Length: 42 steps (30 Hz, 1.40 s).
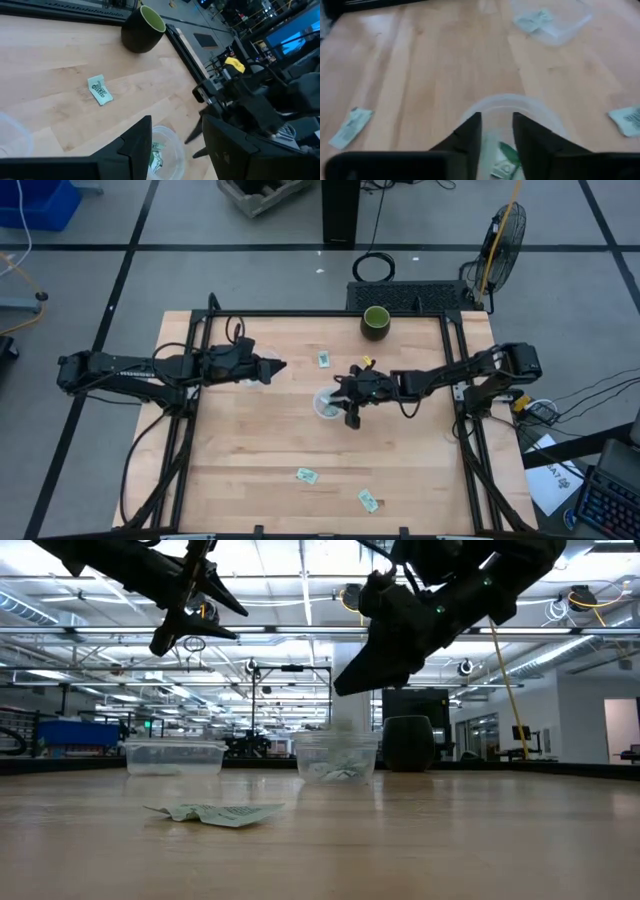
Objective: Pick and place items into bin
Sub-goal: Put the stevia packet into the right transparent bin, then put the stevia packet into the left transparent bin
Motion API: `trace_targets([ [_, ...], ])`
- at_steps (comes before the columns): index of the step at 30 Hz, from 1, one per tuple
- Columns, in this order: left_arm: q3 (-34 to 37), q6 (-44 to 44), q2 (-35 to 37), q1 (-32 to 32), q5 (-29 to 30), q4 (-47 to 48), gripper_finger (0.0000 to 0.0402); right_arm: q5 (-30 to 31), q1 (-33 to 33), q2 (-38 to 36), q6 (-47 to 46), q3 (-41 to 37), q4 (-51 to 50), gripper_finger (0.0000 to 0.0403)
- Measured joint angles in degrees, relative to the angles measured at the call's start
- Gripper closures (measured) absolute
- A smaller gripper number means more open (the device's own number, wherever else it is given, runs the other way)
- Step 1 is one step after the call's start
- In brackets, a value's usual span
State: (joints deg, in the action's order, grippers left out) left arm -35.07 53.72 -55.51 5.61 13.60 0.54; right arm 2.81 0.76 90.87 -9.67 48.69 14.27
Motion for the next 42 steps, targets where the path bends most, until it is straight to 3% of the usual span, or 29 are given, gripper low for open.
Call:
trace_targets([
  [7, 0.02, -0.38, 0.00, 0.35, 0.03, -3.10, 0.0222, 0.13, 0.04, -0.68, -0.11, -0.02, 0.93, 0.0221],
  [11, -0.52, -3.20, -2.43, 1.57, -0.65, -9.32, 0.0222, 0.23, 0.48, -3.68, -3.82, -0.07, 1.40, 0.0212],
  [15, -5.32, -5.69, -9.30, 4.75, -5.39, -8.85, 0.0222, -0.05, 0.47, -9.39, -10.24, -0.07, 3.86, 0.0214],
  [24, -23.10, -19.51, -29.00, 13.05, -19.51, 7.84, 0.0222, 5.04, 0.43, -22.37, -10.46, -0.07, 1.57, 0.0218],
  [29, -34.95, -29.49, -37.70, 16.61, -20.68, 19.58, 0.0214, 4.76, 0.56, -24.91, -13.15, -0.09, -0.09, 0.0218],
  [34, -44.95, -38.28, -47.44, 20.55, -24.46, 29.79, 0.0180, 4.80, 1.26, -25.80, -13.75, -0.09, 0.11, 0.0218],
  [42, -51.45, -46.49, -57.55, 23.71, -28.79, 32.34, 0.0150, 4.65, 1.61, -25.75, -14.52, -0.09, -0.77, 0.0227],
])
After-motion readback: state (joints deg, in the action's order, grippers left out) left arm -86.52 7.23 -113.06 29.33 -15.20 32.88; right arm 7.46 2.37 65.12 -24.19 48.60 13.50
